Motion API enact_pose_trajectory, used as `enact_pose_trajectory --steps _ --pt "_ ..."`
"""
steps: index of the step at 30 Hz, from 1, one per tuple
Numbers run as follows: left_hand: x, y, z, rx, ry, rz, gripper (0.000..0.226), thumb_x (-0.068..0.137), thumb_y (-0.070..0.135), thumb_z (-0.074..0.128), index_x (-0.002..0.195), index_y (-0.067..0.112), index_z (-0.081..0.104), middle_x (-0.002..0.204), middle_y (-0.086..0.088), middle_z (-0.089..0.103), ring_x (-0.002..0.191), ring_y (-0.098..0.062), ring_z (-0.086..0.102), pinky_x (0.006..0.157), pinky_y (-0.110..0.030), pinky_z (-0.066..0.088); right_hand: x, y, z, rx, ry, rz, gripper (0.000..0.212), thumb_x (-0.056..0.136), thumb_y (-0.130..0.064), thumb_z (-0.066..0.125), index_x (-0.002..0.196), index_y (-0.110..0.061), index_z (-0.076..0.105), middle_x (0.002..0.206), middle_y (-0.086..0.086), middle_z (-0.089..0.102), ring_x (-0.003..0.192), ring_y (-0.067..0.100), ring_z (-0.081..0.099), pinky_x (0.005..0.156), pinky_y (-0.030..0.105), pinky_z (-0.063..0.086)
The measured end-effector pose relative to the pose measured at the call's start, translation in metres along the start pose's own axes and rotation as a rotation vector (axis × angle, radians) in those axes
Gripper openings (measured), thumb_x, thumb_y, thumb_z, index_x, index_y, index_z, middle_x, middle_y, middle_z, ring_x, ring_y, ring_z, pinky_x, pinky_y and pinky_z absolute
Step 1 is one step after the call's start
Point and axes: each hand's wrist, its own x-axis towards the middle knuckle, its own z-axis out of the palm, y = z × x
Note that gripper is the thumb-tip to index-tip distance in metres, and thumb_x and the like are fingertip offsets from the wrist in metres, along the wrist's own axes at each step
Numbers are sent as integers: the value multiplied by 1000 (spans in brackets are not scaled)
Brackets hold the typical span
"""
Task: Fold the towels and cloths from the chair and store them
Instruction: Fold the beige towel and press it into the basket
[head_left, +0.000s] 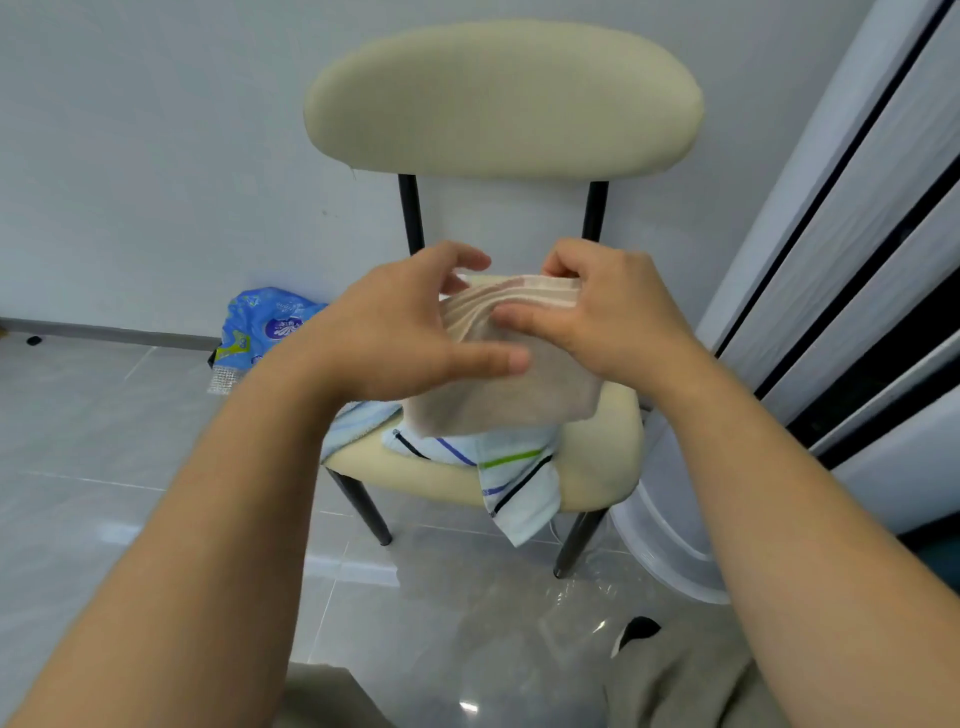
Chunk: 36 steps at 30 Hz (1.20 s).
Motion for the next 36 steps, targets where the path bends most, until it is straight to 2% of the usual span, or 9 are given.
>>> enact_pose_trajectory --steps 5,8,13,16,19,25,28,31,36 --pt "2 -12 -5 247 92 9 17 82 29 76 98 25 71 85 7 68 85 -15 62 71 -29 47 4 -3 -18 -58 -146 22 48 64 -61 84 77 -23 59 70 -11 59 63 3 51 53 18 37" --pt "3 -27 -9 -74 48 -76 17 83 38 79 91 23 74 84 4 71 74 -10 62 69 -23 49 3 7 -29 -89 -406 79 37 65 -48 89 85 -27 67 78 -11 67 67 -1 59 58 18 42" --pt "3 -46 -4 -292 -32 -196 28 84 37 76 94 13 67 67 13 58 59 -5 50 50 -18 43 2 17 -32 96 -502 149 35 66 -40 91 85 -18 71 74 -6 68 64 5 61 56 21 47" --pt "6 -46 -4 -443 -20 -194 21 90 25 71 101 8 66 79 7 62 60 1 57 51 -16 48 4 19 -31 179 -426 174 35 72 -38 88 82 -15 64 72 -1 59 61 9 54 48 19 43" --pt "9 -41 -3 -640 128 -87 16 90 5 70 104 3 63 93 -7 64 84 -14 66 67 -25 59 6 17 -28 368 -290 168 33 79 -25 85 86 -9 57 76 6 57 64 15 60 48 30 55" --pt "15 -39 0 -771 392 101 11 82 20 76 85 15 67 87 -14 67 86 -29 61 76 -40 46 7 21 -13 400 49 -26 28 74 -9 84 84 -19 60 101 -3 73 95 14 71 85 35 58" --pt "26 -50 27 -846 505 -101 14 91 23 71 81 18 62 76 -3 71 83 -24 69 72 -33 51 0 37 11 338 36 -23 37 72 5 73 79 -29 59 109 -3 70 106 12 67 91 28 53" --pt "33 -69 65 -869 502 -470 15 87 4 72 91 14 61 87 -11 69 66 -15 65 63 -30 54 -9 63 40 -9 -214 -61 39 69 6 65 82 -30 57 114 -2 61 111 20 58 92 27 46" --pt "41 -84 85 -925 398 -714 35 82 4 77 111 10 59 104 -9 61 83 -20 58 71 -34 52 -16 70 43 -46 -589 80 34 73 -5 72 94 -30 65 128 -11 45 120 11 47 99 26 40"
